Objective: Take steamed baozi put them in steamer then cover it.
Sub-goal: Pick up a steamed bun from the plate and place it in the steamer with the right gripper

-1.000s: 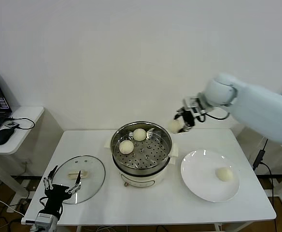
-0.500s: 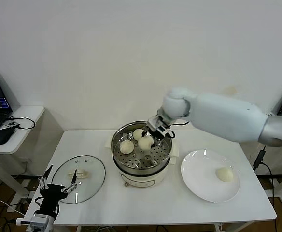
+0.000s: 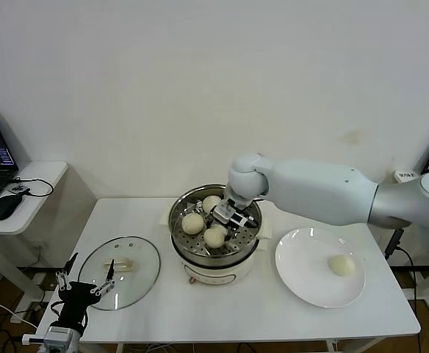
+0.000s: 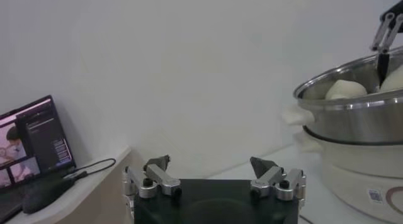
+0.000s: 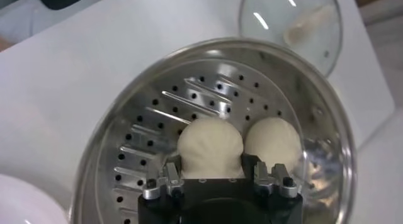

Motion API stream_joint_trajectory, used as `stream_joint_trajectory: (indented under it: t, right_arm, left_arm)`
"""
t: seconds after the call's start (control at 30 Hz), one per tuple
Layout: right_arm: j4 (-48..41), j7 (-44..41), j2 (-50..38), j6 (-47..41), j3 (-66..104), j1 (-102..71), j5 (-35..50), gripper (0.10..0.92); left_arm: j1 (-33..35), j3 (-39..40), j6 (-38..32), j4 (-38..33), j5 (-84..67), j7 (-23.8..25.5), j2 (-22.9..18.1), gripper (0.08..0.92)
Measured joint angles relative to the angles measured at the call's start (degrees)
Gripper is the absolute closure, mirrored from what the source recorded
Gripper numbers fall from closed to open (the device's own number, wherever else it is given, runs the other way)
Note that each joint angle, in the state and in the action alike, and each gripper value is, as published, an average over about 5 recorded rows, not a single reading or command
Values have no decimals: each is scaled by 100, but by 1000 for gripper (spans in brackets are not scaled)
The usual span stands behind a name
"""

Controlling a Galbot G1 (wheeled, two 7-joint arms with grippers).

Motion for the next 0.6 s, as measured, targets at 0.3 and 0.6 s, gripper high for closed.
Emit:
stream_joint_trajectory:
  t: [0.3, 0.6]
  right_arm:
    - [22, -9, 37, 100, -26, -86, -99, 390]
    - [96, 1, -79, 60, 119, -9, -24, 209]
  left_arm:
    - [-19, 2, -2, 25, 3, -2, 1, 177]
    - [-24, -26, -5, 26, 2, -4, 44, 177]
